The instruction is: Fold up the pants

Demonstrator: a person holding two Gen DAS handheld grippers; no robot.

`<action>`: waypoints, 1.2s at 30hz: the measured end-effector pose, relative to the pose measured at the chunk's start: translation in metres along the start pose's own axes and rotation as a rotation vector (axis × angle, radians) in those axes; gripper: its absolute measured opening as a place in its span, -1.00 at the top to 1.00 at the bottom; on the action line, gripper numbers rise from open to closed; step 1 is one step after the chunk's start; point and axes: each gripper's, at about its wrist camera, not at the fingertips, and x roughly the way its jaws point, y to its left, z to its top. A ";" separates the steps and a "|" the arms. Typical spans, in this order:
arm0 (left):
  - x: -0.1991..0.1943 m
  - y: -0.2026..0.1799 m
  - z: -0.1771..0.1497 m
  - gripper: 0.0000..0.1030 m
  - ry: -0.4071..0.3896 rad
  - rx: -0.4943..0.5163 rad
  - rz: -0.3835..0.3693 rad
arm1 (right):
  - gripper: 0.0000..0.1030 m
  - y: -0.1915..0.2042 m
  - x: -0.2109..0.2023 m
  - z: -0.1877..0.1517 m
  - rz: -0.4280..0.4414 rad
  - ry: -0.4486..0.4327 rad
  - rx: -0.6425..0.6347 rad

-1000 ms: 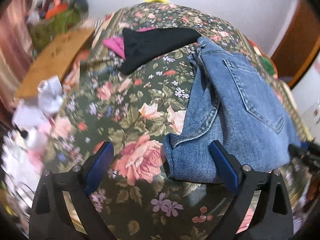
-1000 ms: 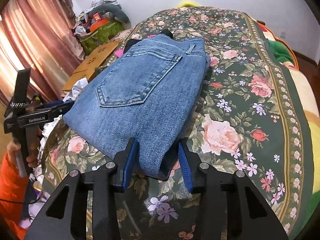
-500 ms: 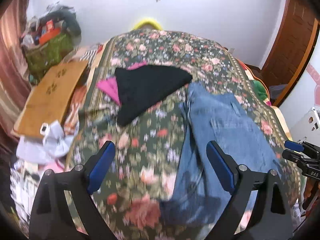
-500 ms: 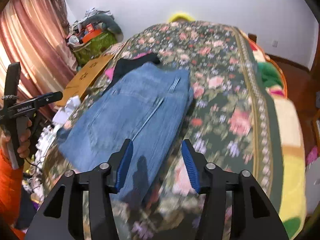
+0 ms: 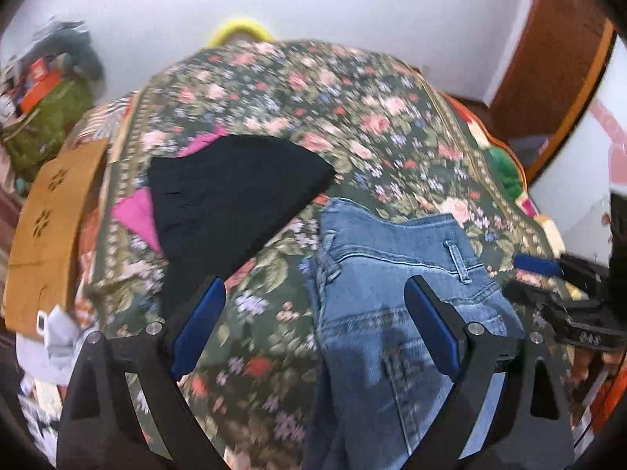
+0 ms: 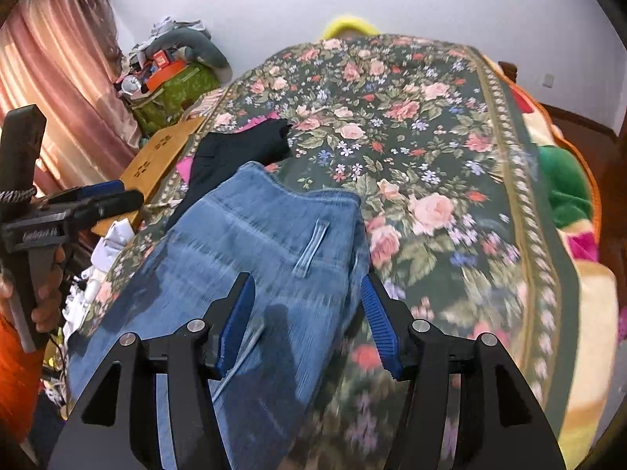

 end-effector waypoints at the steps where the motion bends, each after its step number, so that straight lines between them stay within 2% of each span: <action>1: 0.007 -0.003 0.003 -0.81 0.008 0.017 0.010 | 0.04 -0.003 0.009 0.005 0.000 0.006 0.004; 5: 0.034 -0.014 0.013 -0.81 0.043 0.068 0.033 | 0.39 -0.018 0.036 0.020 0.023 0.033 0.058; 7: 0.048 -0.017 0.016 -0.79 0.058 0.080 0.035 | 0.50 -0.026 0.051 0.025 0.041 0.063 0.099; 9: 0.060 -0.018 0.016 -0.60 0.070 0.097 0.075 | 0.59 -0.026 0.059 0.025 0.057 0.077 0.088; 11: 0.071 -0.018 0.012 -0.54 0.085 0.114 0.106 | 0.64 -0.024 0.064 0.023 0.051 0.085 0.050; 14: 0.080 -0.013 0.006 -0.55 0.084 0.109 0.118 | 0.66 -0.020 0.070 0.017 0.030 0.095 -0.018; 18: 0.092 -0.005 0.005 -0.62 0.101 0.069 0.145 | 0.66 -0.026 0.075 0.019 0.040 0.108 -0.004; 21: 0.091 -0.003 0.008 -0.63 0.108 0.060 0.133 | 0.66 -0.024 0.071 0.023 0.003 0.109 -0.004; 23: 0.086 -0.002 0.009 -0.62 0.108 0.054 0.127 | 0.66 -0.022 0.063 0.024 -0.047 0.098 -0.020; 28: 0.053 -0.002 0.009 -0.61 0.067 0.049 0.131 | 0.66 -0.019 0.025 0.019 -0.050 0.064 -0.042; 31: 0.027 -0.001 0.006 -0.61 0.030 0.040 0.103 | 0.53 -0.012 0.000 0.013 -0.047 0.032 -0.066; 34: 0.005 -0.002 0.001 -0.61 -0.002 0.041 0.086 | 0.14 -0.003 -0.022 0.005 -0.031 -0.010 -0.077; 36: -0.005 -0.004 -0.004 -0.61 -0.011 0.051 0.081 | -0.20 0.003 -0.031 0.000 -0.023 -0.034 -0.074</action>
